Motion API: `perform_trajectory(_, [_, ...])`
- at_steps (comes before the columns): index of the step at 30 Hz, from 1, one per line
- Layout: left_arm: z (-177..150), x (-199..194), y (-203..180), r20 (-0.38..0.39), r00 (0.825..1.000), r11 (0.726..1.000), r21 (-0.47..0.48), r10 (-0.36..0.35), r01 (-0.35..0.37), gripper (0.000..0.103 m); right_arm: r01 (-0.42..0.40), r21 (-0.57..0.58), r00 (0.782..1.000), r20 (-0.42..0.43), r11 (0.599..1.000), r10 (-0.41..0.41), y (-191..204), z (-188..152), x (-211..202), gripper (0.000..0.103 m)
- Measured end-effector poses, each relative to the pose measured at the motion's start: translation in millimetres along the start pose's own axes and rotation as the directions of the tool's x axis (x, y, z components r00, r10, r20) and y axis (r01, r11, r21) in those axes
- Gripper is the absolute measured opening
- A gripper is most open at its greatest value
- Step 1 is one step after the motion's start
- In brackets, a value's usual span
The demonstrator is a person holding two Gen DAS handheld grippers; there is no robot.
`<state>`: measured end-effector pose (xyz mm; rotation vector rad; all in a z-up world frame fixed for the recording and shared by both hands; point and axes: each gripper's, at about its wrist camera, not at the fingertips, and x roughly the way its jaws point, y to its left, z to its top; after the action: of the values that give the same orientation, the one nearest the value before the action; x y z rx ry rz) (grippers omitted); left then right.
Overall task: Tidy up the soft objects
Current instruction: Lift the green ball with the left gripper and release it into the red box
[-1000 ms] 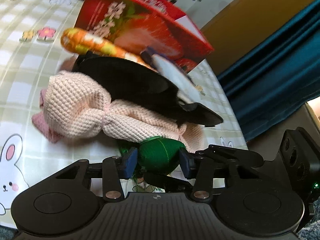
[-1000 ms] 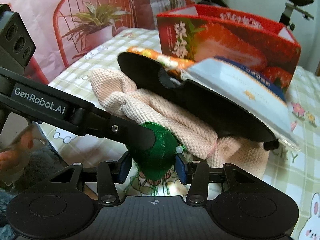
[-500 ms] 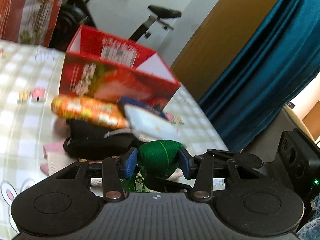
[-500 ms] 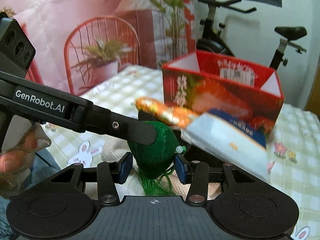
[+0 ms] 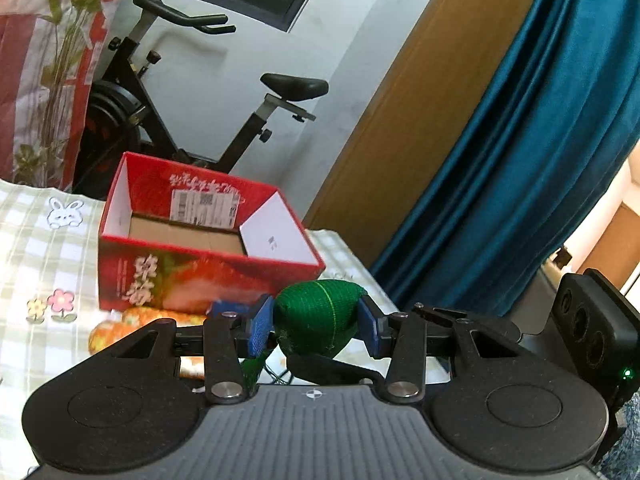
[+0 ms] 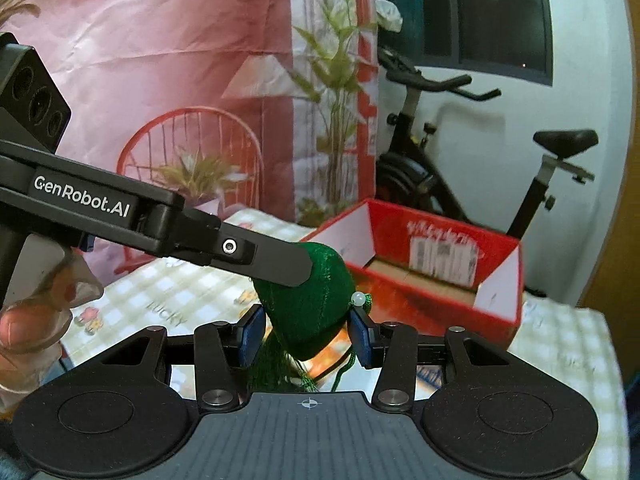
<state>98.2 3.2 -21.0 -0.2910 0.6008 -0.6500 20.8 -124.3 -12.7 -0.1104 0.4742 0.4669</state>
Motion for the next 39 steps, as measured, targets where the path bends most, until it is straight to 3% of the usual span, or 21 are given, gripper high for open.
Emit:
perform_trajectory(13, [66.9, 42.0, 20.9, 0.08, 0.996, 1.0, -0.003, -0.027, 0.027, 0.047, 0.041, -0.06, 0.995, 0.088, 0.997, -0.036, -49.8, 67.4, 42.6, 0.042])
perform_trajectory(20, [98.7, 66.0, 28.3, 0.151, 0.989, 0.999, 0.035, -0.005, -0.001, 0.051, 0.1, -0.156, 0.982, 0.174, 0.983, -0.072, -72.4, 97.7, 80.6, 0.043])
perform_trajectory(27, [108.7, 104.1, 46.9, 0.117, 0.993, 1.0, -0.016, 0.013, -0.011, 0.051, 0.141, -0.179, 0.98, 0.166, 0.974, -0.111, -97.4, 91.7, 122.5, 0.043])
perform_trajectory(39, [107.9, 161.9, 52.5, 0.016, 1.0, 1.0, 0.024, 0.012, -0.012, 0.052, 0.174, -0.077, 0.979, 0.12, 0.982, -0.164, -148.8, 52.5, 151.8, 0.043])
